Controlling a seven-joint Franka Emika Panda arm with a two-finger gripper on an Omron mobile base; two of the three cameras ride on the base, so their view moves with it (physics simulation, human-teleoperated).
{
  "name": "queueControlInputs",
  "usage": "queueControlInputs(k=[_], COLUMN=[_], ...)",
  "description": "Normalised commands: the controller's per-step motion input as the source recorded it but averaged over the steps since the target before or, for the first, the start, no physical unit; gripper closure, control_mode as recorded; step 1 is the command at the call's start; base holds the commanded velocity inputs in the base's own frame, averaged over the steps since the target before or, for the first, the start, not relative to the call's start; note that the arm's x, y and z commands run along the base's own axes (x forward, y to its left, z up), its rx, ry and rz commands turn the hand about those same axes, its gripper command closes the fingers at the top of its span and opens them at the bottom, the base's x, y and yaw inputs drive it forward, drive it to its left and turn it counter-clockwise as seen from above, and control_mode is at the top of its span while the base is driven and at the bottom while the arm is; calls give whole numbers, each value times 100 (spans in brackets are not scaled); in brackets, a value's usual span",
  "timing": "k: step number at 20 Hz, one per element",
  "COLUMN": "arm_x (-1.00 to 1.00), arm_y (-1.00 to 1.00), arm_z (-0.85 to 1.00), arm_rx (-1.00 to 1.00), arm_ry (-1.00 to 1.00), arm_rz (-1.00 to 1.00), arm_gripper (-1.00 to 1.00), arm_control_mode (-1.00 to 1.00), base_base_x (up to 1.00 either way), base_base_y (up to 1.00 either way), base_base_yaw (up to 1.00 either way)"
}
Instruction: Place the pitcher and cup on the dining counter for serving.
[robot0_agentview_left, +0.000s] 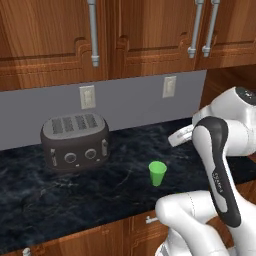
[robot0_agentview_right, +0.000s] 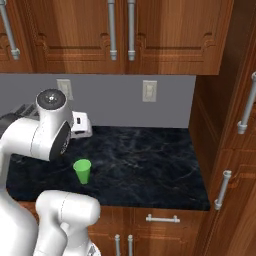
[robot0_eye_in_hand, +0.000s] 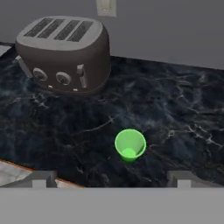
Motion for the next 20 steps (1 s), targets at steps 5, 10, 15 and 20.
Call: queueControlInputs(k=[5,10,15,20], arm_x=[67,69,57,36], arm_y=[29,30,31,10], arm_z=[-33,-56,-82,-98], arm_rx=[-11,-9,-10,-8], arm_ry=[49,35,27,12], arm_rz=[-5,-4,0,0], arm_gripper=[-100,-100,-100,-100], arm_control_mode=[-100,-100,-100,-100], base_base_x=[0,0,0,0], base_base_y=[0,0,0,0], base_base_yaw=[0,0,0,0])
